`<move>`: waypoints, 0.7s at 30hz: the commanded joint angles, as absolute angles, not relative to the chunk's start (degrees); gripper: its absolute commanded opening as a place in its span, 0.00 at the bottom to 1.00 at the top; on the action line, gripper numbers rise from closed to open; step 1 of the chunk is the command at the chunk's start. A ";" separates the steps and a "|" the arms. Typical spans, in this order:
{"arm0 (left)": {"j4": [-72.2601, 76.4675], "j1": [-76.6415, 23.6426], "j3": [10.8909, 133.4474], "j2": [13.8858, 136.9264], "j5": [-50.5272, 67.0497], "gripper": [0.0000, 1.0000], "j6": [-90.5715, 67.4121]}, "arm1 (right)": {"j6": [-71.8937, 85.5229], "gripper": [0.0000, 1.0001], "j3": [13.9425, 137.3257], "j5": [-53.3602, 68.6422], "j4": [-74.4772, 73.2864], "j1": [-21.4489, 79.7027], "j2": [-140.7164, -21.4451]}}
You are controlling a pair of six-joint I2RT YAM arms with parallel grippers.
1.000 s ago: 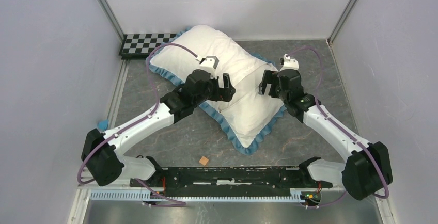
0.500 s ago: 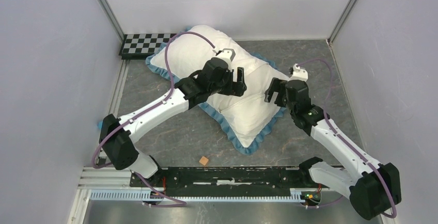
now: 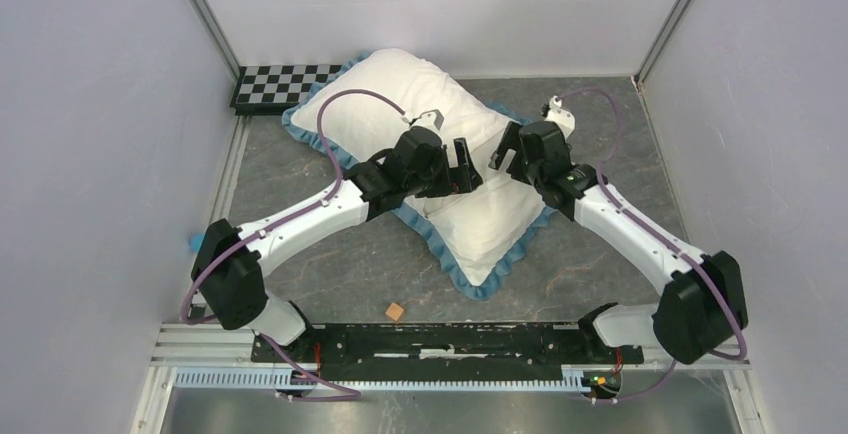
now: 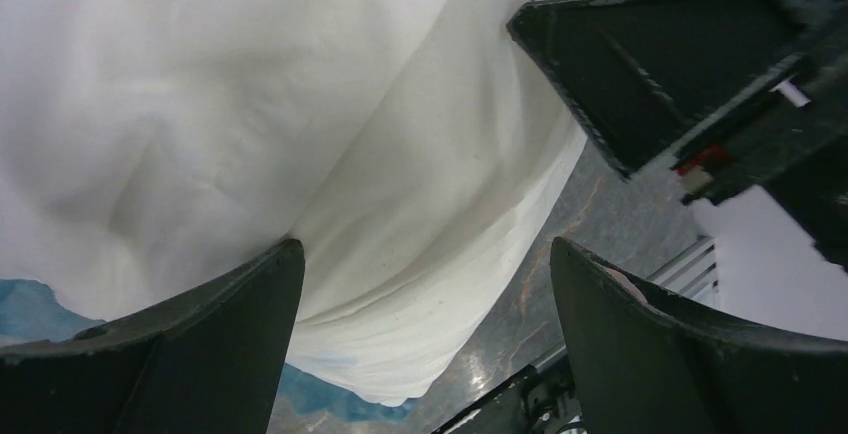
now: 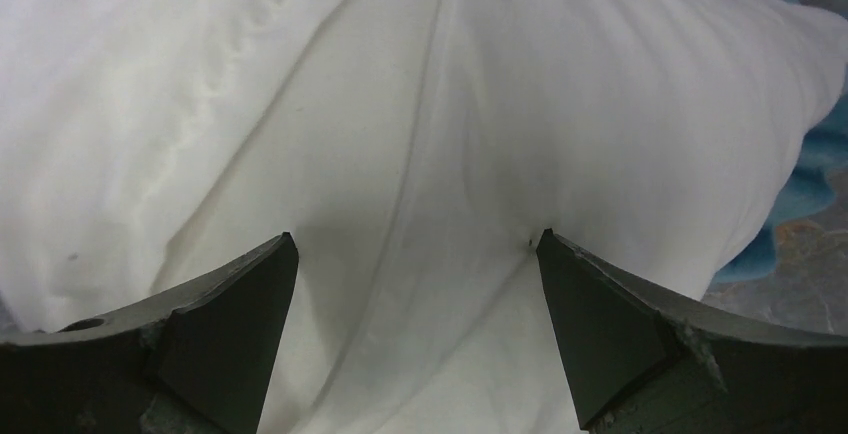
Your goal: Remove the pillowcase from the pillow
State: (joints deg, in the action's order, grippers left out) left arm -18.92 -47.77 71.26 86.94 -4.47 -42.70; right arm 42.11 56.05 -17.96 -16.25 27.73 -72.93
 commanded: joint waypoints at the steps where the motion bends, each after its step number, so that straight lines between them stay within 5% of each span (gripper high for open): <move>1: -14.93 -48.08 70.03 86.12 -5.78 0.98 -51.35 | 47.35 0.98 59.24 -26.60 -25.43 27.69 -76.28; 16: -18.39 -46.68 74.28 93.96 -12.40 0.99 -54.60 | 44.89 0.87 40.29 -25.15 -21.58 27.60 -61.35; 21: -21.68 -46.67 75.64 97.46 -13.88 0.85 -56.21 | 43.20 0.80 35.38 -23.49 -19.81 27.60 -59.47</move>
State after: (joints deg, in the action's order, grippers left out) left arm -18.55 -47.27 73.28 94.96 -9.50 -53.21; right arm 45.65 39.11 -24.38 -18.26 27.68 -61.10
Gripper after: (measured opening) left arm 0.913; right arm 0.833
